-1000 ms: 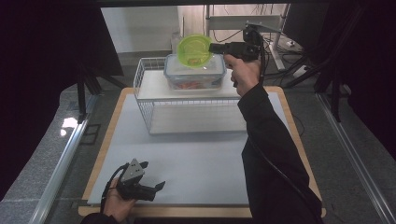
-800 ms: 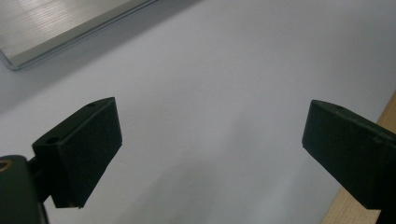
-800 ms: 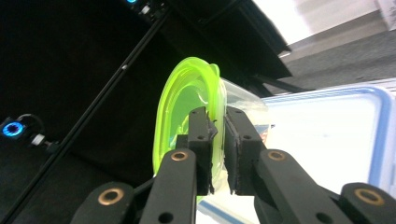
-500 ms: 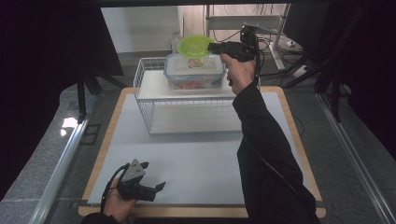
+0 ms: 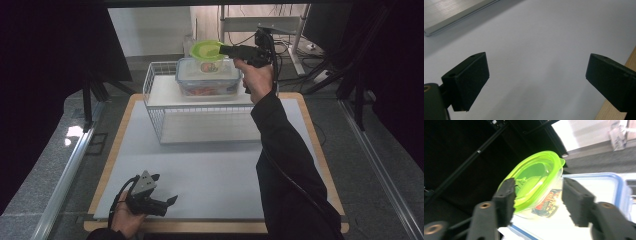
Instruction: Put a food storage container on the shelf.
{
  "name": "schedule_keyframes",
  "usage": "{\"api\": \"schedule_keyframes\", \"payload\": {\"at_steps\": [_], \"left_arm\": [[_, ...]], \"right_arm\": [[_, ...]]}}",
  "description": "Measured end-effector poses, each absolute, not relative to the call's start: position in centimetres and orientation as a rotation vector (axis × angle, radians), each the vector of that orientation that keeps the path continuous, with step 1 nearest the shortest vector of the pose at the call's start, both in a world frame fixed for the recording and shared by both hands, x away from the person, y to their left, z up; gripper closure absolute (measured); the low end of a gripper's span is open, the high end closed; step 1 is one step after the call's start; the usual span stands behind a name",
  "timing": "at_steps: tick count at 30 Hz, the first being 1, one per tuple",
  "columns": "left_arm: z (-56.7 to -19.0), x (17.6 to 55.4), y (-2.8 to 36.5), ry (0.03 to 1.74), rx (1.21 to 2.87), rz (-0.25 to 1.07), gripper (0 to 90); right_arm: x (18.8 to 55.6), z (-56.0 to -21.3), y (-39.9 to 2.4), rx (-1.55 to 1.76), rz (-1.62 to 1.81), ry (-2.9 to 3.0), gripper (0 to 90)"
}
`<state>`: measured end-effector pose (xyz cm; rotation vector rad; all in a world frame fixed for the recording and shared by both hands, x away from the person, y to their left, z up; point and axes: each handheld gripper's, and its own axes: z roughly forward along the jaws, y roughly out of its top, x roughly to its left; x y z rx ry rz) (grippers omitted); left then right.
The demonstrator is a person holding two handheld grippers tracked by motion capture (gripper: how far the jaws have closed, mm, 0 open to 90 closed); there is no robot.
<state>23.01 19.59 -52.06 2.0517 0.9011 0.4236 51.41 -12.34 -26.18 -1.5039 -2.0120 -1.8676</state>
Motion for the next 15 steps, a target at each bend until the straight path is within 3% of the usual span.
{"api": "schedule_keyframes", "payload": {"at_steps": [4, 15], "left_arm": [[-52.0, 23.0, 19.6, 0.902, 2.052, 0.426, 4.8], [-52.0, 23.0, 19.7, 0.903, 2.037, 0.428, 4.6]], "right_arm": [[50.7, -25.9, -12.5, -1.487, -1.882, -2.105, 29.6], [46.8, -27.2, -13.5, -1.303, -1.896, -2.41, 13.1]]}}
